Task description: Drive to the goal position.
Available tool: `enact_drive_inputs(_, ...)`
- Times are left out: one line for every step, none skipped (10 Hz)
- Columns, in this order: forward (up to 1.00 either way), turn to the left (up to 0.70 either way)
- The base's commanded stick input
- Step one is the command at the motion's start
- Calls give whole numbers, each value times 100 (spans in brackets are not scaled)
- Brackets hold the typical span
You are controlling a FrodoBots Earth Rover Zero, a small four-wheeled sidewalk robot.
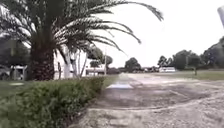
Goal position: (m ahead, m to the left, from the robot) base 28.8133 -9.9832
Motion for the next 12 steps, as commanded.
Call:
enact_drive_inputs(50, 0)
enact_drive_inputs(50, 0)
enact_drive_inputs(50, 0)
enact_drive_inputs(50, 0)
enact_drive_inputs(50, 0)
enact_drive_inputs(50, 0)
enact_drive_inputs(50, 0)
enact_drive_inputs(50, 0)
enact_drive_inputs(50, 0)
enact_drive_inputs(50, 0)
enact_drive_inputs(50, -50)
enact_drive_inputs(50, -50)
